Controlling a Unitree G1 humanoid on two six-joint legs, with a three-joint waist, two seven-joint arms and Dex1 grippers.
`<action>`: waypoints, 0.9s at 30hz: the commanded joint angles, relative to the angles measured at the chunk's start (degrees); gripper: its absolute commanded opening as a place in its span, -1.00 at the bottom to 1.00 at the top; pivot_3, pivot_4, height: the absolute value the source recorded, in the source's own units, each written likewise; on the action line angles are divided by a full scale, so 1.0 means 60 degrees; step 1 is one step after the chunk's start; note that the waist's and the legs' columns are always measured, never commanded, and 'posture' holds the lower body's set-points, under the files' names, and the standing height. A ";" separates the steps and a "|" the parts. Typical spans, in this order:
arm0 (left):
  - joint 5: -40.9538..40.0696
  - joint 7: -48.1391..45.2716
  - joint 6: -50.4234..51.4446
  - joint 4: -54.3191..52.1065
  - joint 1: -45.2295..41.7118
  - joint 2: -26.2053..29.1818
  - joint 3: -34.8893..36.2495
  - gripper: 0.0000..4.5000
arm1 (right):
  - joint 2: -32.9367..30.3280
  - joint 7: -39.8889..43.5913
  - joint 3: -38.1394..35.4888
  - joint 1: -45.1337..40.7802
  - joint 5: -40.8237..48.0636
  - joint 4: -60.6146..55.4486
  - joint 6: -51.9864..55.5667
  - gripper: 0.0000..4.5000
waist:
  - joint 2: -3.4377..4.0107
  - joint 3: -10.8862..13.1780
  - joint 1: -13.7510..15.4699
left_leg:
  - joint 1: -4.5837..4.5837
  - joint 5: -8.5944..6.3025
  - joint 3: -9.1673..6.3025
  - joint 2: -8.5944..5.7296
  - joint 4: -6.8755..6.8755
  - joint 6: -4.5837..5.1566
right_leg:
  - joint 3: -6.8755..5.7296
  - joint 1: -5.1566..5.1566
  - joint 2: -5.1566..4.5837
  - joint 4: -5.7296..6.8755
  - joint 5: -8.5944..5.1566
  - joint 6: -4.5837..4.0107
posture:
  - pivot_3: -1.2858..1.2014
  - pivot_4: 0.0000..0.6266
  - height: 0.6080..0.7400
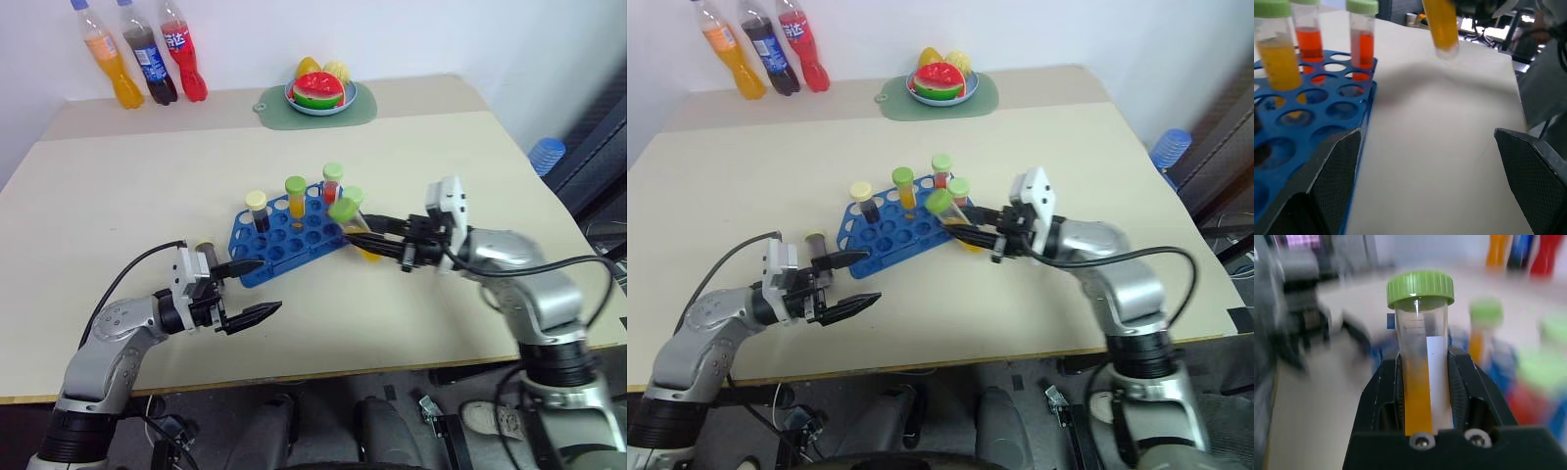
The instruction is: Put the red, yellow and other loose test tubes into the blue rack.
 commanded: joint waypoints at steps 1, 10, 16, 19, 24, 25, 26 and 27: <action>-0.0126 -0.0044 -0.0148 -0.0220 0.0137 0.0140 0.0425 1.00 | 0.1414 -0.1201 0.0328 -0.0203 -0.0483 0.0334 -0.1437 -0.67 | 0.0000 0.0000 -0.0015 | 0.0000 0.0001 -0.0001 0.0000 0.0002 -0.0001 | 0.0000 -0.0001 0.0002 0.0001 0.0000 0.0000 | 0.03 -0.52 1.00; -0.0319 0.0128 0.0064 -0.0613 0.0481 0.0289 0.0844 1.00 | 0.3083 -0.1801 0.0909 -0.0496 -0.1623 0.2696 -0.3995 -0.67 | 0.0001 0.0000 -0.0026 | 0.0013 0.0006 -0.0005 -0.0002 -0.0006 -0.0010 | -0.0003 -0.0023 0.0020 0.0015 0.0000 -0.0002 | 0.03 -0.52 1.00; -0.0384 0.0411 0.0113 -0.0886 0.0701 0.0256 0.0956 1.00 | 0.3380 -0.1721 0.0902 -0.0717 -0.2022 0.4499 -0.5363 -0.67 | 0.0002 0.0000 -0.0054 | 0.0032 0.0006 -0.0004 -0.0002 -0.0014 -0.0011 | -0.0002 -0.0019 0.0025 0.0016 0.0000 -0.0003 | 0.03 -0.52 1.00; -0.0404 0.0560 0.0120 -0.1048 0.0914 0.0212 0.1019 1.00 | 0.3543 -0.1729 0.0877 -0.0928 -0.2179 0.5463 -0.5946 -0.67 | 0.0002 0.0000 -0.0084 | 0.0038 0.0006 -0.0004 -0.0002 -0.0016 -0.0011 | 0.0000 -0.0018 0.0027 0.0016 0.0000 -0.0003 | 0.03 -0.52 1.00; -0.0418 0.0711 0.0109 -0.1144 0.1050 0.0184 0.1074 1.00 | 0.3713 -0.1734 0.0879 -0.1173 -0.2459 0.6662 -0.6770 -0.67 | 0.0002 -0.0001 -0.0083 | 0.0044 0.0006 -0.0004 0.0002 -0.0019 -0.0013 | 0.0001 -0.0018 0.0033 0.0018 -0.0001 -0.0004 | 0.03 -0.52 1.00; -0.0421 0.0730 0.0109 -0.1160 0.1065 0.0182 0.1080 1.00 | 0.3756 -0.1780 0.0855 -0.1223 -0.2491 0.6871 -0.6897 -0.67 | 0.0001 -0.0001 -0.0081 | 0.0049 0.0006 -0.0004 0.0002 -0.0017 -0.0013 | 0.0001 -0.0014 0.0033 0.0018 -0.0001 -0.0004 | 0.03 -0.52 1.00; -0.0427 0.0753 0.0116 -0.1189 0.1086 0.0175 0.1084 1.00 | 0.3782 -0.1838 0.0829 -0.1272 -0.2530 0.7065 -0.7012 -0.67 | 0.0002 -0.0001 -0.0076 | 0.0057 0.0005 -0.0003 0.0002 -0.0018 -0.0014 | 0.0001 -0.0007 0.0034 0.0017 -0.0001 -0.0004 | 0.03 -0.52 1.00; -0.0434 0.0776 0.0126 -0.1217 0.1105 0.0164 0.1089 1.00 | 0.3784 -0.1894 0.0816 -0.1327 -0.2620 0.7282 -0.7211 -0.67 | 0.0002 -0.0001 -0.0080 | 0.0064 0.0005 -0.0004 0.0002 -0.0020 -0.0014 | 0.0001 -0.0003 0.0034 0.0017 -0.0001 -0.0004 | 0.03 -0.52 1.00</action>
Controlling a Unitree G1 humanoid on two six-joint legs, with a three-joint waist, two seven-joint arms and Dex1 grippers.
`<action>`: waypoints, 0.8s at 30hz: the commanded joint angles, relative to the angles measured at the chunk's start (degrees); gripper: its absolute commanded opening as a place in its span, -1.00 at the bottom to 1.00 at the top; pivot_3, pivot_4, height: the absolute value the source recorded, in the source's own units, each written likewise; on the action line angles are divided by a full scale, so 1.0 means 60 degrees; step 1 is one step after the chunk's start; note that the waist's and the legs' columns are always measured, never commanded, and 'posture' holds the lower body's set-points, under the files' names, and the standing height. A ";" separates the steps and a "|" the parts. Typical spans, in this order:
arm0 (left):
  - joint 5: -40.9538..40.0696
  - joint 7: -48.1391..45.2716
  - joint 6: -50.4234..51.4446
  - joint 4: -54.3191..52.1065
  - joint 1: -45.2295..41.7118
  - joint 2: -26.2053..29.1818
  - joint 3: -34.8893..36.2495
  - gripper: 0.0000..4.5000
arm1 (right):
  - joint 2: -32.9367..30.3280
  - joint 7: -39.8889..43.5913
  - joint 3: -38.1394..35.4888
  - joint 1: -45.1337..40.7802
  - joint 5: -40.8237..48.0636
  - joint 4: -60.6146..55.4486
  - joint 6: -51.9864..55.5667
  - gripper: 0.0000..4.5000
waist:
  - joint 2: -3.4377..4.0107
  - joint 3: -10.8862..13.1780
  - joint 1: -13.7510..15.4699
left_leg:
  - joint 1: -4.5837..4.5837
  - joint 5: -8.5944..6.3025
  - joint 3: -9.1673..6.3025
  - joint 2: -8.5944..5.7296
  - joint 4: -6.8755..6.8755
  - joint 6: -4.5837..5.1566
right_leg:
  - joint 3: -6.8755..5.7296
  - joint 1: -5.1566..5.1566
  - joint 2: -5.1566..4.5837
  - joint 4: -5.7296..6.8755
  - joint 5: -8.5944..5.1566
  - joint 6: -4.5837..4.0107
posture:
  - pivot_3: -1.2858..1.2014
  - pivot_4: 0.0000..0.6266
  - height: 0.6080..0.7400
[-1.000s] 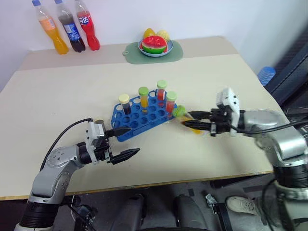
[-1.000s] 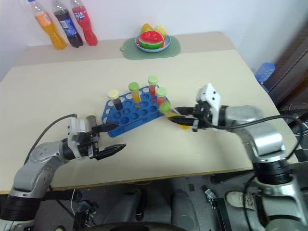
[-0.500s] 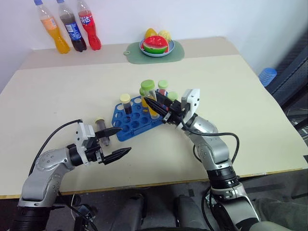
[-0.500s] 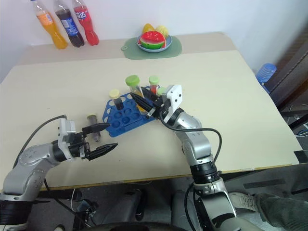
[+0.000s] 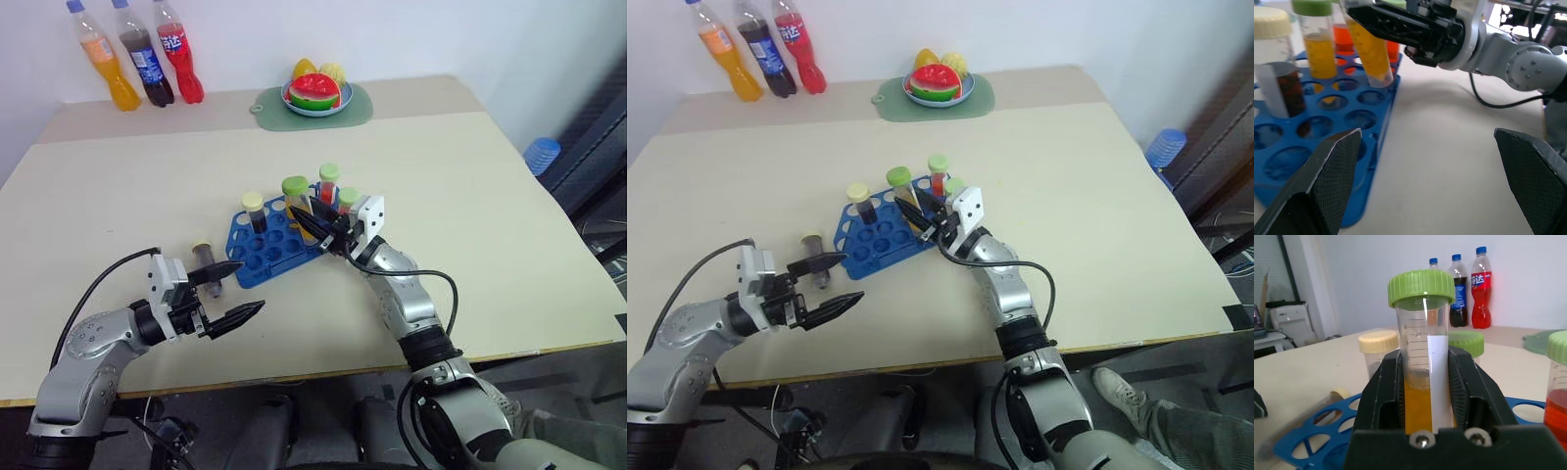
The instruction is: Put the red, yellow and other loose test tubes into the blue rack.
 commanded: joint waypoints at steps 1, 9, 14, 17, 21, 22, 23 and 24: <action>-0.0178 0.0085 -0.0052 -0.0413 0.0079 -0.0036 0.0191 1.00 | 0.0150 -0.0134 -0.0064 -0.0230 -0.0243 0.0736 -0.0646 -0.67 | 0.0000 0.0000 -0.0009 | 0.0006 -0.0001 0.0000 0.0000 -0.0002 -0.0001 | 0.0000 0.0004 0.0000 0.0000 0.0000 -0.0001 | 0.03 -0.52 1.00; -0.0244 0.0147 0.0000 -0.0501 0.0146 -0.0106 0.0194 1.00 | 0.0064 0.0285 -0.0132 -0.0131 -0.0201 0.1596 -0.1399 -0.67 | 0.0001 -0.0002 -0.0006 | 0.0035 0.0000 0.0000 0.0003 -0.0003 -0.0009 | 0.0003 0.0028 0.0006 0.0008 0.0000 -0.0002 | 0.03 -0.52 1.00; -0.0649 0.0439 0.0266 -0.0532 0.0190 -0.0246 0.0424 1.00 | -0.0368 0.0424 0.0022 0.0463 -0.0491 0.0652 -0.1461 0.40 | 0.0002 -0.0002 0.0015 | 0.0036 -0.0002 -0.0001 0.0003 -0.0004 -0.0008 | 0.0003 0.0028 0.0006 0.0008 -0.0001 -0.0003 | 0.03 -0.52 1.00; -0.1566 0.1298 0.1121 -0.0792 0.0245 -0.0504 0.0852 1.00 | -0.0922 0.0394 0.0164 0.1080 -0.0688 -0.0819 -0.0880 0.99 | 0.0003 0.0000 0.0008 | 0.0034 -0.0004 0.0000 0.0002 -0.0006 -0.0008 | 0.0007 0.0023 0.0005 0.0006 -0.0001 -0.0003 | 0.03 -0.52 1.00; -0.2487 0.4270 0.2707 -0.1865 0.0442 -0.1007 0.1626 1.00 | -0.2157 0.0782 0.0367 0.2237 -0.0466 -0.3556 0.0991 0.99 | -0.0003 -0.0003 0.0066 | 0.0032 -0.0007 -0.0006 0.0001 0.0004 -0.0005 | 0.0008 0.0030 -0.0004 0.0006 -0.0001 -0.0001 | 0.03 -0.52 1.00; -0.2461 0.5334 0.3247 -0.2305 0.0602 -0.1041 0.1849 1.00 | -0.2668 0.0956 0.0329 0.2647 -0.0342 -0.4380 0.1553 0.99 | -0.0005 -0.0005 0.0073 | 0.0031 -0.0007 -0.0006 0.0002 0.0007 -0.0005 | 0.0008 0.0032 -0.0004 0.0005 -0.0001 -0.0001 | 0.03 -0.52 1.00; -0.2731 0.6394 0.3876 -0.2676 0.0704 -0.1062 0.2084 1.00 | -0.3208 0.1134 0.0207 0.3044 -0.0185 -0.5113 0.2149 0.99 | -0.0006 -0.0004 0.0088 | 0.0031 -0.0008 -0.0006 0.0001 0.0007 -0.0004 | 0.0009 0.0034 -0.0014 0.0004 -0.0002 -0.0001 | 0.03 -0.52 1.00; -0.3046 0.7601 0.4673 -0.2970 0.0721 -0.1032 0.2371 1.00 | -0.3906 0.1554 0.0079 0.3452 0.0001 -0.5778 0.2583 0.99 | -0.0006 -0.0004 0.0120 | 0.0030 -0.0010 -0.0007 0.0001 0.0009 -0.0003 | 0.0009 0.0038 -0.0019 0.0001 -0.0003 0.0000 | 0.03 -0.52 1.00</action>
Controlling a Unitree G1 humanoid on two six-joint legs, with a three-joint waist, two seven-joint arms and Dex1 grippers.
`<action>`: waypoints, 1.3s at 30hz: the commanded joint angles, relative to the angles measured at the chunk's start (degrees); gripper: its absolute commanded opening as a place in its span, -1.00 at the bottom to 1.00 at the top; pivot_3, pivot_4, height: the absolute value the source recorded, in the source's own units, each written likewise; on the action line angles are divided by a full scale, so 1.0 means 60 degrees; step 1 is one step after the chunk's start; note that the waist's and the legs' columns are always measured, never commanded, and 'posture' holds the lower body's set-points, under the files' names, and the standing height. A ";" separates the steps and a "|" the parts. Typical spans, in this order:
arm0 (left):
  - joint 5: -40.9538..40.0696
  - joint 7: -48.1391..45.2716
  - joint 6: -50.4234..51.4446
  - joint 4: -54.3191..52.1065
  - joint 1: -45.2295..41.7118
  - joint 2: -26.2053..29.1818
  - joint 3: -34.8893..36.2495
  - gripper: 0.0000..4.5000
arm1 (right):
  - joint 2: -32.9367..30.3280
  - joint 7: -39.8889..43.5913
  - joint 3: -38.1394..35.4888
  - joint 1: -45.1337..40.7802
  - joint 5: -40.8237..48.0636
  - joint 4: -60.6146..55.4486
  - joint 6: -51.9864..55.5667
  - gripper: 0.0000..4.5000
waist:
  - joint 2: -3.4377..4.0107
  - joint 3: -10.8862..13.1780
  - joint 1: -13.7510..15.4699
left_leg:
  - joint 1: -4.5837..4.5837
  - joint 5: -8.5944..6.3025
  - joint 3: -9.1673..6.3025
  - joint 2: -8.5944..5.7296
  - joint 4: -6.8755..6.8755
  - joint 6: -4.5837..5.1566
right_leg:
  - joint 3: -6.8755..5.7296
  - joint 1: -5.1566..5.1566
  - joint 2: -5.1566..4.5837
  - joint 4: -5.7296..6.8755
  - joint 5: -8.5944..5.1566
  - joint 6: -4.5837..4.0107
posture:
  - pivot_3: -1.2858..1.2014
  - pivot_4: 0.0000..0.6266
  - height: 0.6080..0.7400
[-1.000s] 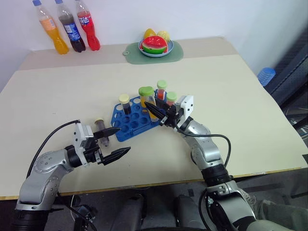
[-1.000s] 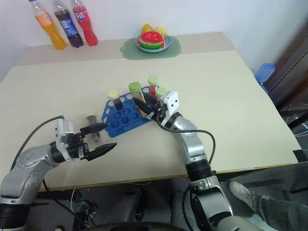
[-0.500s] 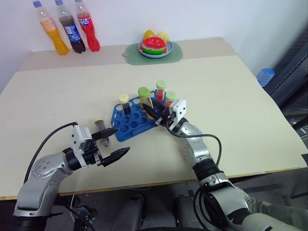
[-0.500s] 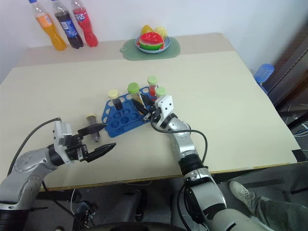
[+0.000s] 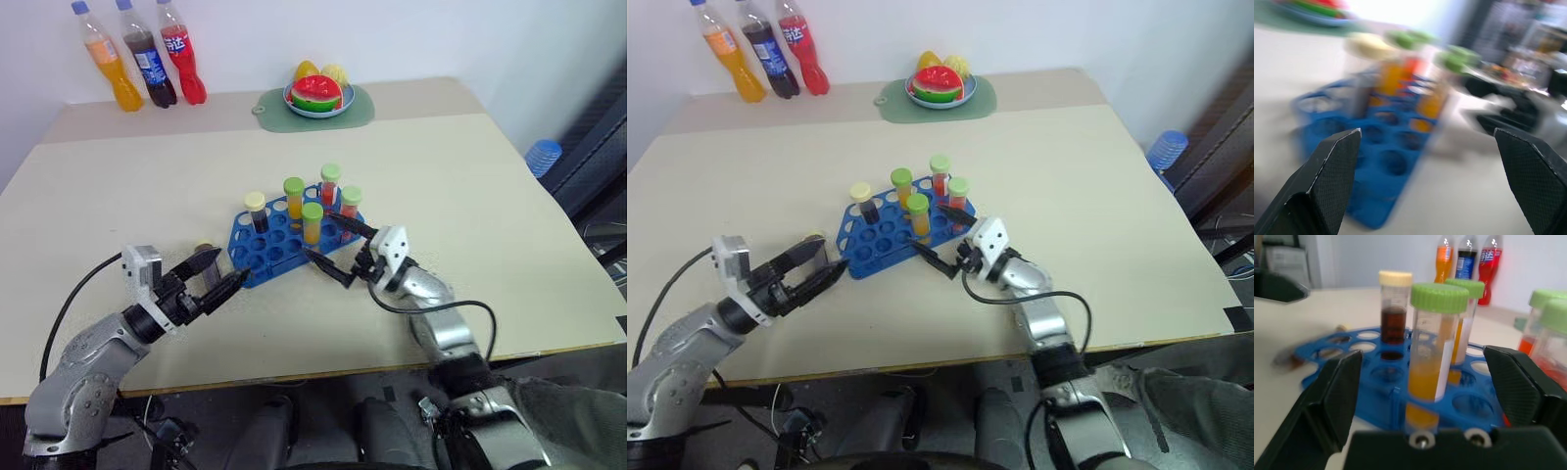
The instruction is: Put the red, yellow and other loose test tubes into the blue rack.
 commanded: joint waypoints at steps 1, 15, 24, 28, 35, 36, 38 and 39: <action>-0.1245 0.3866 0.2286 -0.1206 0.0075 0.0071 0.1117 1.00 | -0.1736 0.0987 -0.0403 0.1023 0.0653 -0.2424 0.1519 0.99 | -0.0001 0.0000 0.0040 | -0.0002 -0.0005 0.0001 -0.0002 0.0002 0.0007 | 0.0001 0.0006 -0.0006 -0.0004 -0.0002 0.0003 | 0.03 -0.52 1.00; -0.9100 1.3805 0.3741 0.1719 -0.3208 0.1761 -0.0591 1.00 | -0.3818 0.2239 -0.1428 0.0541 0.2934 -0.4405 0.3602 0.99 | -0.0027 0.0003 0.0246 | 0.0008 -0.0009 -0.0008 -0.0001 0.0023 0.0001 | -0.0011 0.0074 -0.0005 -0.0019 -0.0003 0.0006 | 0.03 -0.52 1.00; -0.9558 1.4325 0.3937 0.4011 -0.5542 0.1736 -0.2182 1.00 | -0.3887 0.2083 -0.1504 0.0445 0.2833 -0.4562 0.3659 0.99 | -0.0037 0.0002 0.0231 | 0.0007 -0.0006 -0.0006 -0.0008 0.0024 -0.0001 | -0.0011 0.0072 -0.0006 -0.0016 -0.0002 0.0006 | 0.03 -0.52 1.00; -0.9648 1.4712 0.4459 0.5262 -0.6328 0.1671 -0.2784 0.89 | -0.3982 0.1993 -0.1616 0.0496 0.2828 -0.4676 0.3689 1.00 | -0.0038 0.0001 0.0237 | 0.0007 -0.0005 -0.0005 -0.0009 0.0024 -0.0002 | -0.0010 0.0070 -0.0003 -0.0013 -0.0002 0.0006 | 0.03 -0.52 1.00; -0.9095 1.5011 0.4971 0.5764 -0.6613 0.1766 -0.3016 -0.54 | -0.4130 0.1801 -0.1848 0.0617 0.2901 -0.4794 0.3812 1.00 | -0.0041 0.0000 0.0227 | 0.0007 -0.0005 -0.0005 -0.0016 0.0028 -0.0001 | -0.0008 0.0071 -0.0009 -0.0011 -0.0002 0.0008 | 0.03 -0.52 1.00; -0.9230 1.5016 0.5044 0.5754 -0.6564 0.1777 -0.3025 -0.66 | -0.4118 0.1778 -0.1841 0.0638 0.2889 -0.4801 0.3809 1.00 | -0.0040 -0.0001 0.0224 | 0.0007 -0.0005 -0.0005 -0.0015 0.0027 -0.0001 | -0.0008 0.0071 -0.0009 -0.0011 -0.0002 0.0008 | 0.03 -0.52 1.00; -0.8922 1.4500 0.5057 0.5074 -0.6299 0.1953 -0.2837 -0.67 | -0.4060 0.1708 -0.1817 0.0653 0.2876 -0.4788 0.3789 1.00 | -0.0039 -0.0001 0.0222 | 0.0007 -0.0005 -0.0005 -0.0014 0.0025 -0.0002 | -0.0007 0.0069 -0.0009 -0.0010 -0.0002 0.0008 | 0.03 -0.52 1.00; -0.8598 1.3876 0.5075 0.4525 -0.6091 0.2136 -0.2646 -0.67 | -0.4028 0.1665 -0.1809 0.0655 0.2878 -0.4781 0.3782 1.00 | -0.0039 -0.0001 0.0200 | 0.0007 -0.0005 -0.0005 -0.0013 0.0025 -0.0002 | -0.0007 0.0068 -0.0009 -0.0011 -0.0002 0.0008 | 0.03 -0.52 1.00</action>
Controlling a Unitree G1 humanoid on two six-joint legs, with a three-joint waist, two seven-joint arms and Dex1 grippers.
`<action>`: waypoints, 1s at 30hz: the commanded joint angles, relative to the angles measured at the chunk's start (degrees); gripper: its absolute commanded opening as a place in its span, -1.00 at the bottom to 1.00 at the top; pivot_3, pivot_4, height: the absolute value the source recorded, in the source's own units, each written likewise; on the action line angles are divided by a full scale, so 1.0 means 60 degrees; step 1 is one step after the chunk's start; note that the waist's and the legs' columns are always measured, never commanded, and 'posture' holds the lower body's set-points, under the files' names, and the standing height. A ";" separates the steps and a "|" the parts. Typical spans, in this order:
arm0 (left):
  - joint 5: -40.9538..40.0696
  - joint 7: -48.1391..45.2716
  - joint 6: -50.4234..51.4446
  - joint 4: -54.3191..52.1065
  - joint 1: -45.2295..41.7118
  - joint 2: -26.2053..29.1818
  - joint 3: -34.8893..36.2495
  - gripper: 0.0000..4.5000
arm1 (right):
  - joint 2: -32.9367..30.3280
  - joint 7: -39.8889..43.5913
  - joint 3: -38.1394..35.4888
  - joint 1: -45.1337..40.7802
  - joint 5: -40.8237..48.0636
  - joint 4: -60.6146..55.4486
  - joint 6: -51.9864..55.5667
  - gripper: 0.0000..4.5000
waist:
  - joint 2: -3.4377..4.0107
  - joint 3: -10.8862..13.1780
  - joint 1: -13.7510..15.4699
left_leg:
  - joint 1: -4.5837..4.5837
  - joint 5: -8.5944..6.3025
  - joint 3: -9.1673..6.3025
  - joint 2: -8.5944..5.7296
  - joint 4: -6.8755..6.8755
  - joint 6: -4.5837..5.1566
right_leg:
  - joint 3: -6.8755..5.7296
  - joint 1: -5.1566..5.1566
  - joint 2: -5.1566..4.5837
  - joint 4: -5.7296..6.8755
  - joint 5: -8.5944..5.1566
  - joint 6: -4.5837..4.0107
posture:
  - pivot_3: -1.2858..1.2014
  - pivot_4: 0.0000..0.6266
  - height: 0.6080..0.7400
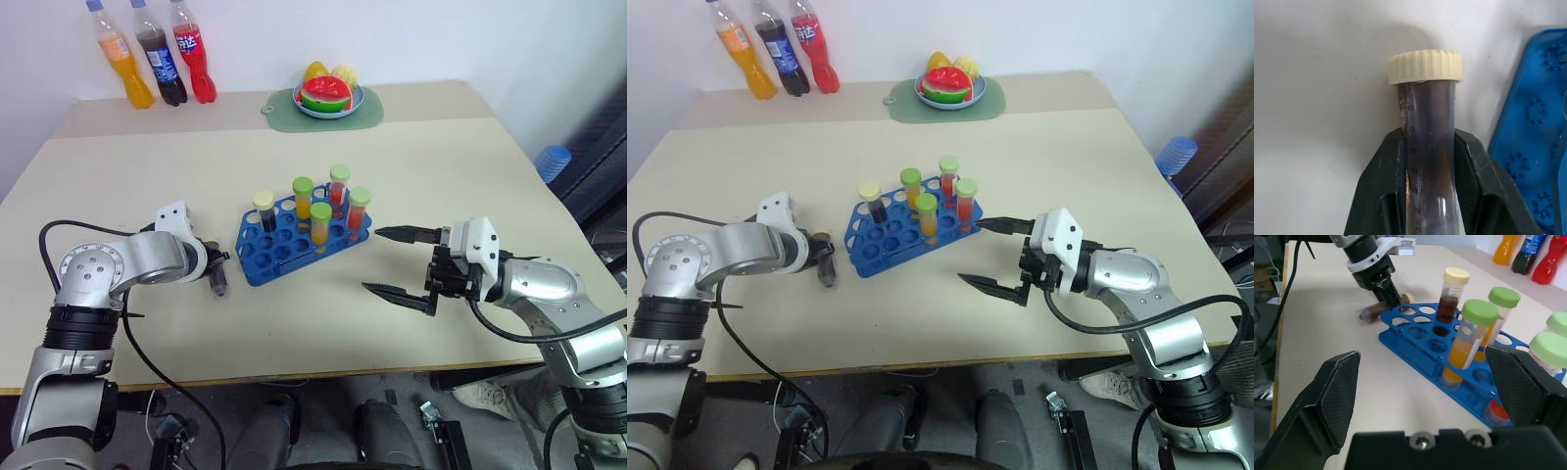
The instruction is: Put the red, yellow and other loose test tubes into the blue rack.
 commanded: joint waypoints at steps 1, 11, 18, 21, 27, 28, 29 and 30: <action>0.0936 -0.1434 0.0128 -0.1461 0.0608 0.0517 0.0422 -0.67 | 0.0062 -0.0154 -0.0248 -0.0006 0.0136 -0.0388 -0.0092 1.00 | -0.0001 0.0001 -0.0044 | 0.0000 0.0001 0.0007 0.0000 -0.0001 -0.0003 | 0.0006 -0.0004 0.0000 0.0001 0.0000 0.0000 | 0.03 -0.52 1.00; 0.9544 -1.5016 -0.7188 -0.5886 0.4354 0.1889 0.0841 -0.67 | 0.0189 -0.0464 -0.0305 0.0251 0.0211 -0.0394 -0.0015 1.00 | 0.0018 -0.0002 0.0118 | -0.0014 -0.0008 0.0081 0.0023 -0.0030 0.0011 | 0.0025 -0.0006 -0.0015 -0.0053 -0.0032 -0.0068 | 0.03 -0.52 1.00; 1.2299 -1.5644 -0.9533 -0.4741 0.3669 -0.0694 -0.0577 -0.67 | 0.0030 -0.0619 -0.0536 0.0398 0.0344 -0.0507 0.0178 1.00 | 0.0003 0.0007 0.0255 | -0.0019 -0.0026 0.0066 0.0024 -0.0011 0.0046 | 0.0024 0.0027 -0.0016 -0.0121 -0.0019 -0.0045 | 0.03 -0.52 1.00; 1.3639 -1.5406 -1.0575 -0.3688 0.3207 -0.1894 -0.1222 -0.67 | -0.0047 -0.0708 -0.0648 0.0465 0.0380 -0.0640 0.0329 1.00 | 0.0002 0.0007 0.0252 | -0.0019 -0.0026 0.0067 0.0022 -0.0014 0.0046 | 0.0014 0.0026 -0.0011 -0.0125 -0.0002 -0.0015 | 0.03 -0.52 1.00; 1.5234 -1.5294 -1.2185 -0.2037 0.3008 -0.3083 -0.1628 -0.67 | -0.0212 -0.0880 -0.0950 0.0781 0.0556 -0.1043 0.0682 1.00 | 0.0001 0.0007 0.0224 | -0.0018 -0.0028 0.0068 0.0023 -0.0016 0.0049 | 0.0014 0.0020 -0.0007 -0.0120 0.0014 0.0015 | 0.03 -0.52 1.00; 1.5378 -1.5317 -1.2345 -0.1891 0.3016 -0.3145 -0.1636 -0.67 | -0.0229 -0.0886 -0.0992 0.0807 0.0573 -0.1074 0.0719 1.00 | 0.0001 0.0007 0.0225 | -0.0018 -0.0028 0.0068 0.0023 -0.0016 0.0049 | 0.0013 0.0020 -0.0006 -0.0120 0.0014 0.0016 | 0.03 -0.52 1.00; 1.5446 -1.5364 -1.2487 -0.1711 0.3059 -0.3236 -0.1663 -0.67 | -0.0247 -0.0901 -0.1047 0.0849 0.0586 -0.1113 0.0766 1.00 | 0.0001 0.0007 0.0234 | -0.0018 -0.0028 0.0067 0.0023 -0.0014 0.0049 | 0.0013 0.0020 -0.0006 -0.0118 0.0015 0.0017 | 0.03 -0.52 1.00; 1.5464 -1.5402 -1.2596 -0.1541 0.3097 -0.3336 -0.1681 -0.67 | -0.0264 -0.0916 -0.1098 0.0891 0.0593 -0.1145 0.0804 1.00 | 0.0002 0.0007 0.0238 | -0.0018 -0.0028 0.0067 0.0023 -0.0011 0.0050 | 0.0013 0.0022 -0.0006 -0.0118 0.0017 0.0021 | 0.03 -0.52 1.00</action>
